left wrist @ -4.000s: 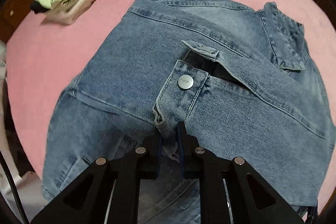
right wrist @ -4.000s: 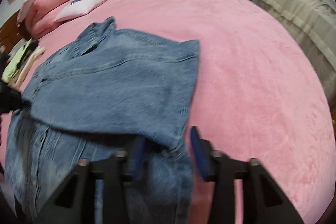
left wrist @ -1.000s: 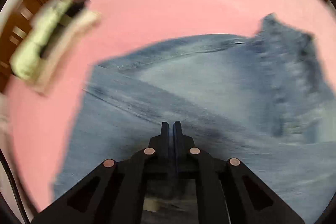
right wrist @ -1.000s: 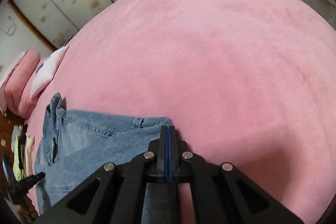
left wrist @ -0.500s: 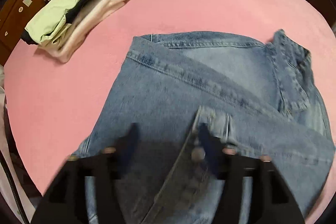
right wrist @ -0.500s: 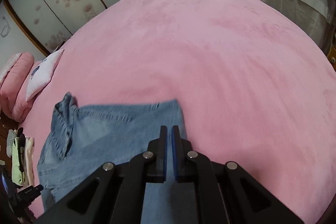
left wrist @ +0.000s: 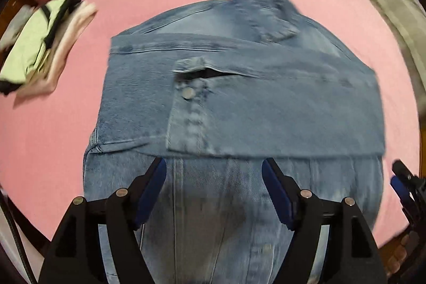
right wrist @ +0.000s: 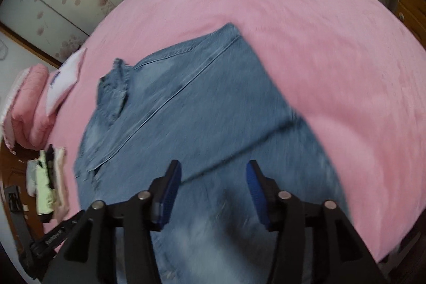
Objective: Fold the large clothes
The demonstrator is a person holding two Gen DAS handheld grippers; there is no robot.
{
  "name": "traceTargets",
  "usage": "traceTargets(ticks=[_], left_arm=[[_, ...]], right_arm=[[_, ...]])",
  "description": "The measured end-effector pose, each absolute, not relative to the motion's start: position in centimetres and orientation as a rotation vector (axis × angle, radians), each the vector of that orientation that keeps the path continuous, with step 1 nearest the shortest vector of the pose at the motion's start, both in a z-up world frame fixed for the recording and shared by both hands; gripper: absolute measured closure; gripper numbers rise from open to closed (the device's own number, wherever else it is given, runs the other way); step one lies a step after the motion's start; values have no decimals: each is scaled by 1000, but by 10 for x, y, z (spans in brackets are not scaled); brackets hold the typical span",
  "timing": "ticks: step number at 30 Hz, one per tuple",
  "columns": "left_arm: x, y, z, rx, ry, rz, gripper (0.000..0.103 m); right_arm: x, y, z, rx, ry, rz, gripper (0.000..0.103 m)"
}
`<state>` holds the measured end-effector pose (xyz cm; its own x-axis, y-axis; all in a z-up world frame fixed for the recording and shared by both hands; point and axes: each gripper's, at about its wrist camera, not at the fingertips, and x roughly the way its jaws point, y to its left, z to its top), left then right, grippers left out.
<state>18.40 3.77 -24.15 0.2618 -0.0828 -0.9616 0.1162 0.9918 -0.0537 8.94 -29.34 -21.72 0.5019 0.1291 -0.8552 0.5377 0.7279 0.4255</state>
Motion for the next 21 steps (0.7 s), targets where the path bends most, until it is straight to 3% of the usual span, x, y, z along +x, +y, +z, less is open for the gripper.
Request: traceTargets(ticks=[6, 21], left_arm=[[148, 38, -226, 57, 1292, -221, 29], [59, 81, -256, -93, 1389, -106, 29]], right_arm=[[50, -272, -202, 768, 1004, -282, 35], [-49, -269, -221, 818, 1026, -259, 35]])
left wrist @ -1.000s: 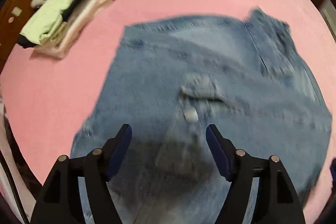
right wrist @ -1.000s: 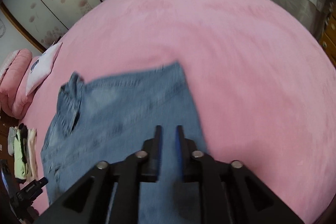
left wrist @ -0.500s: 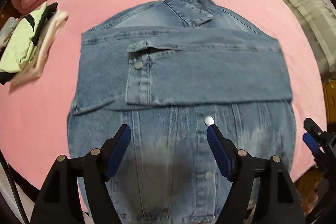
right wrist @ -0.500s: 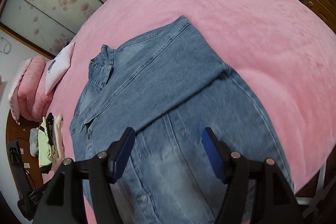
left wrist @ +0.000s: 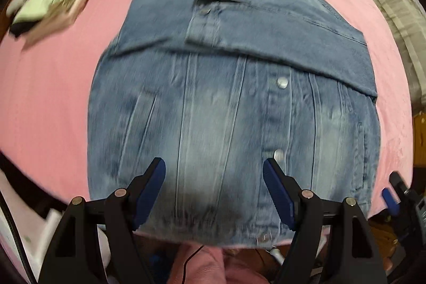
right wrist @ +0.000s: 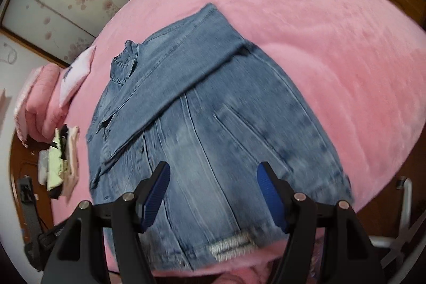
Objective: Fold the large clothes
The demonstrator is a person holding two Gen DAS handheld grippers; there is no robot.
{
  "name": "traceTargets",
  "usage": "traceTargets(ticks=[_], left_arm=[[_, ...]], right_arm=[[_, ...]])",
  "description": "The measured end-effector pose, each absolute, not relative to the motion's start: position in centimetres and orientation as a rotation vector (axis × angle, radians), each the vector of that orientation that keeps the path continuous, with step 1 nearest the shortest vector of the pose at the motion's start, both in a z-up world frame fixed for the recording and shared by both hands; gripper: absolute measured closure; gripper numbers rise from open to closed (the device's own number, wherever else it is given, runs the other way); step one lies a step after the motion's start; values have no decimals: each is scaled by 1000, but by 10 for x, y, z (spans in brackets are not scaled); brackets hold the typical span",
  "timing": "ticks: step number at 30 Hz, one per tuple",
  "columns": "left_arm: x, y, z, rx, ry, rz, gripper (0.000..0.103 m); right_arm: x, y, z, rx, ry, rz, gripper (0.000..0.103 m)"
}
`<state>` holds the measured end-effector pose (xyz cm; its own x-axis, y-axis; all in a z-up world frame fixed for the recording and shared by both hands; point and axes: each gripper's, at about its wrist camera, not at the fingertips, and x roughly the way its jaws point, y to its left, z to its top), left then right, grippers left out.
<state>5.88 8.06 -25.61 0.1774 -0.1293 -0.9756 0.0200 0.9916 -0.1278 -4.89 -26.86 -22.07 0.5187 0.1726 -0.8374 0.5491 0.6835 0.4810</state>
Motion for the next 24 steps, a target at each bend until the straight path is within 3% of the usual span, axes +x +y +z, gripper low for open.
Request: traceTargets(ticks=[3, 6, 14, 24], left_arm=[[36, 101, -258, -170, 1392, -49, 28], [11, 120, -263, -207, 1393, 21, 19], [-57, 162, -305, -412, 1480, 122, 19], [-113, 189, -360, -665, 1437, 144, 19]], right_arm=[[-79, -273, -229, 884, 1021, -260, 35], [-110, -279, -241, 976, 1025, -289, 35], [-173, -296, -295, 1250, 1019, -401, 32], [-167, -316, -321, 1230, 954, -423, 32]])
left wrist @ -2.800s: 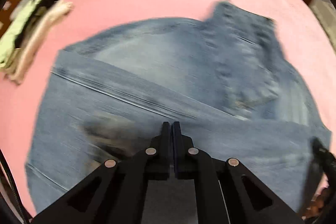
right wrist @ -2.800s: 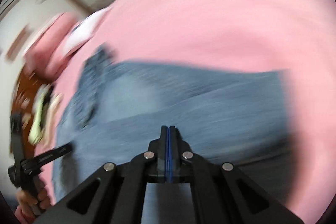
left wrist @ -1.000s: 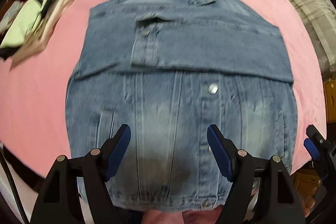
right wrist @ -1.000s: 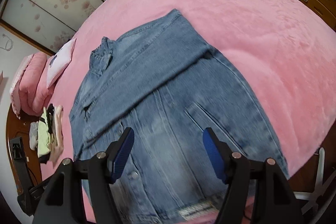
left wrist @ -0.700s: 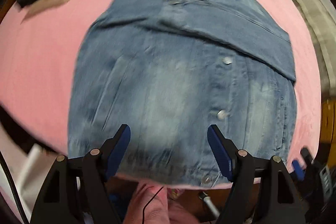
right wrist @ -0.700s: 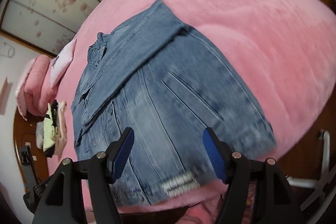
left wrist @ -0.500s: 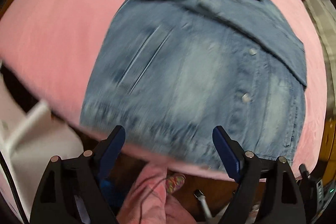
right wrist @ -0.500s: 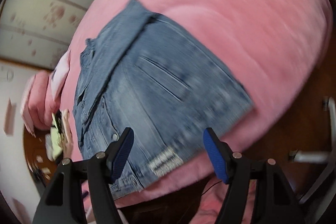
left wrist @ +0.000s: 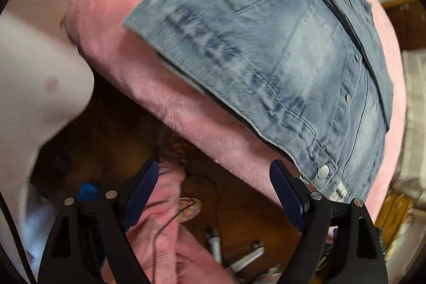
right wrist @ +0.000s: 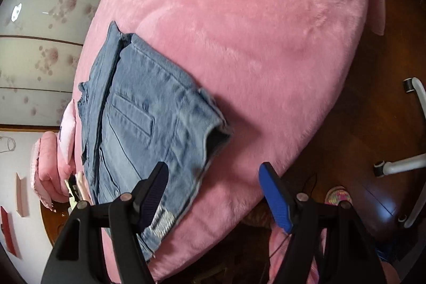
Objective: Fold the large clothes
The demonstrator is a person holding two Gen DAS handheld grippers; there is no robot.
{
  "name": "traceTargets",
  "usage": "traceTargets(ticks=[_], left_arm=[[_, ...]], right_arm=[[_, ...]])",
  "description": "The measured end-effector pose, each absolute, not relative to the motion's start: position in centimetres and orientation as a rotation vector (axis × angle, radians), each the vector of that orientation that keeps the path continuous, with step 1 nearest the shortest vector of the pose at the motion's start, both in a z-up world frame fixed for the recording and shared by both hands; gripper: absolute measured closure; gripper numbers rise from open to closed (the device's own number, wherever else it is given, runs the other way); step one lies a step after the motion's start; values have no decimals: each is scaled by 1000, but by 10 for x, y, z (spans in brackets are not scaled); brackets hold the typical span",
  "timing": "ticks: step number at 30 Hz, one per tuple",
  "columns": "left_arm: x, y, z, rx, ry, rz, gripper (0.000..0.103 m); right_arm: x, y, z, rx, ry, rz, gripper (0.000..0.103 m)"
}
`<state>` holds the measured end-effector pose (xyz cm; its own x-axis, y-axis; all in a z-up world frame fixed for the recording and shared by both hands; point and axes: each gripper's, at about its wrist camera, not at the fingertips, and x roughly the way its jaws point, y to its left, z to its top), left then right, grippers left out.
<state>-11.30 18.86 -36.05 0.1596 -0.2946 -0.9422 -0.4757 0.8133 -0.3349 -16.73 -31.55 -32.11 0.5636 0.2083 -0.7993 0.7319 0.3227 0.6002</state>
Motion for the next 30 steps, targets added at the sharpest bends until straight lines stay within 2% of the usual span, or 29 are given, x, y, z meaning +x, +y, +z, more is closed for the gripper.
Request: traceTargets(ticks=[4, 8, 10, 11, 12, 17, 19, 21, 25, 30], left_arm=[[-119, 200, -375, -794, 1351, 152, 19], [-112, 209, -389, -852, 1272, 190, 19], [-106, 214, -395, -886, 1253, 224, 19], [-104, 217, -398, -918, 1240, 231, 19], [-102, 220, -399, -945, 1224, 237, 19], [-90, 230, -393, -1004, 1149, 260, 47], [-85, 233, -392, -996, 1170, 280, 48], [-80, 232, -388, -991, 1182, 295, 54], [-82, 230, -363, -958, 1120, 317, 86], [-81, 232, -331, -919, 1054, 273, 92]], right_arm=[[-153, -319, -330, 1275, 933, -398, 33], [-140, -317, -332, 1257, 930, -365, 42], [-133, -317, -334, 1235, 948, -356, 42], [-131, -316, -335, 1229, 956, -351, 45], [-130, -316, -335, 1219, 970, -357, 54], [-130, -318, -328, 1216, 941, -310, 71], [-130, -318, -329, 1243, 924, -293, 80], [-127, -319, -328, 1258, 922, -274, 87], [-119, -318, -314, 1259, 902, -229, 88], [-102, -311, -281, 1199, 866, -149, 89]])
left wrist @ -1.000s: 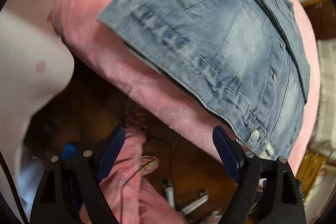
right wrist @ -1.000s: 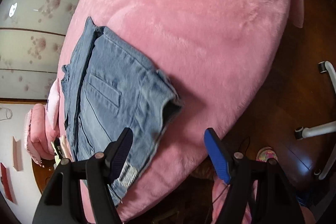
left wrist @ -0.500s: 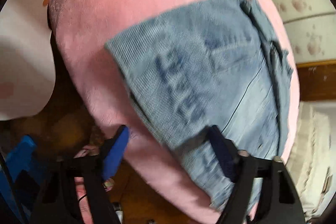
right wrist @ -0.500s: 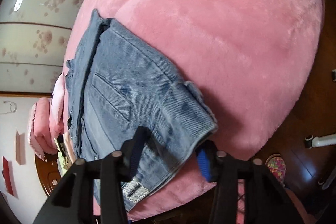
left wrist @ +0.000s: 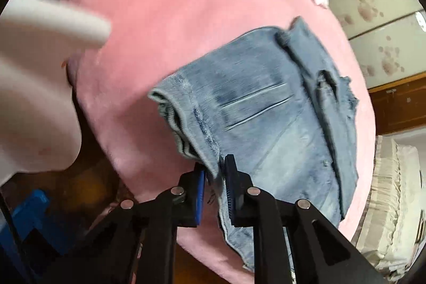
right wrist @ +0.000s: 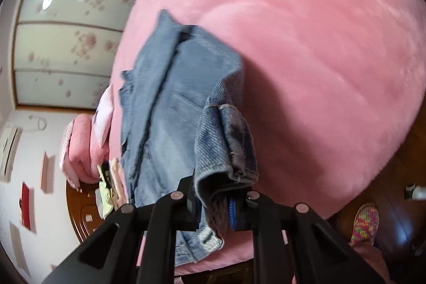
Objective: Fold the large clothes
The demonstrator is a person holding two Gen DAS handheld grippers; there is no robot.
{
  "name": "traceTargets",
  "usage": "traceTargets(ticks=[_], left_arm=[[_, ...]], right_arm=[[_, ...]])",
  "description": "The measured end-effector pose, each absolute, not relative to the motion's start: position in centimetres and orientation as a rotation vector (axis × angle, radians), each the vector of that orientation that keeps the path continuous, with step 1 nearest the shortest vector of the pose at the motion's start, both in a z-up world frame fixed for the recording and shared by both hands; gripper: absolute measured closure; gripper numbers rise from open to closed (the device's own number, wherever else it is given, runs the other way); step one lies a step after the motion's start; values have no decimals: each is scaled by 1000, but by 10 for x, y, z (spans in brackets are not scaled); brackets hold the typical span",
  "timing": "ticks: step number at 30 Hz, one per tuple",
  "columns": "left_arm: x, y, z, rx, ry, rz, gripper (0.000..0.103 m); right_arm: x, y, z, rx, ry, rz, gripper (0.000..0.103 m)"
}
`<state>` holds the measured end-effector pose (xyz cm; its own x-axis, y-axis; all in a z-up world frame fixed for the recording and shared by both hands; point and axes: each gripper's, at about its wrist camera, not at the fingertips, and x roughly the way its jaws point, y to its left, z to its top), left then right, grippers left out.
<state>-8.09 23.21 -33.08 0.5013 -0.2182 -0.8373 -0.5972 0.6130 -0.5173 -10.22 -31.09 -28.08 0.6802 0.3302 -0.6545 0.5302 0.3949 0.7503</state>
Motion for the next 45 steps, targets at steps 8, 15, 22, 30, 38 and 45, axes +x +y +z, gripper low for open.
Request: traceTargets(ticks=[8, 15, 22, 30, 38, 45], left_arm=[[-37, 225, -266, -937, 915, 234, 95], [16, 235, -198, -964, 807, 191, 96], [91, 230, -141, -910, 753, 67, 97], [182, 205, -113, -833, 731, 19, 97], [269, 164, -140, -707, 744, 124, 97], [336, 131, -206, -553, 802, 222, 96]], right_arm=[[-58, -306, -217, 1196, 733, -28, 90], [-14, -322, -165, 1217, 614, -8, 90], [38, -330, -129, 1247, 543, -38, 90], [110, -348, -126, 1249, 514, -52, 90], [211, -372, -169, 1247, 604, -79, 90], [290, -376, -222, 1126, 801, -164, 90]])
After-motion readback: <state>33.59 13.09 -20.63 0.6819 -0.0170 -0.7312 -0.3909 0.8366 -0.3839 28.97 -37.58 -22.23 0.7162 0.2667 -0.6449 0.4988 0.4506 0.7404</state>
